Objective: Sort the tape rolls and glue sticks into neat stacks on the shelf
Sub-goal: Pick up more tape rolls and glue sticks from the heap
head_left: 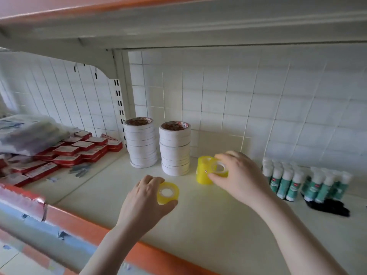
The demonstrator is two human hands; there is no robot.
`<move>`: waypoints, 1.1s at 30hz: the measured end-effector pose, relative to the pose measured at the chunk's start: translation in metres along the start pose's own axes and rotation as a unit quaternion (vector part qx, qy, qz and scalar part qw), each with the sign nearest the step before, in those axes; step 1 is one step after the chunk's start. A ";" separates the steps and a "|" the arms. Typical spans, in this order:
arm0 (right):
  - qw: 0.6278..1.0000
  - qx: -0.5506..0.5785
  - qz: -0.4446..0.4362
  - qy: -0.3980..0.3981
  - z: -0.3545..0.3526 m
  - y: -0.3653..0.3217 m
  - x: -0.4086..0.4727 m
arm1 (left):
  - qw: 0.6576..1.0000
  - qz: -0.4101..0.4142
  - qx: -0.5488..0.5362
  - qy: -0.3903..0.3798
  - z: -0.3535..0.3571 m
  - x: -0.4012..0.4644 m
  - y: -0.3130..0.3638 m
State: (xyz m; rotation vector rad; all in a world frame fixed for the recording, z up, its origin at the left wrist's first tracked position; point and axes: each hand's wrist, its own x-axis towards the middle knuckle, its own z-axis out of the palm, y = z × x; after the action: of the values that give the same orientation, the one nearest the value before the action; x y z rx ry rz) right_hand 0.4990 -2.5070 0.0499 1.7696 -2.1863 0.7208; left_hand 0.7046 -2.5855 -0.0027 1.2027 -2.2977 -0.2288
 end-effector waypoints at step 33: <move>0.975 0.043 0.015 -0.217 0.031 0.026 0.085 | 0.997 0.016 -0.078 -0.004 0.014 0.020 -0.033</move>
State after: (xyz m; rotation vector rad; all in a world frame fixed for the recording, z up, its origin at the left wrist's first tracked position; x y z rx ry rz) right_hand 0.4576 -2.5907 0.0584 2.1051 -2.4884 0.4724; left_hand 0.7118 -2.6225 -0.0197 1.0868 -2.2595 -0.3936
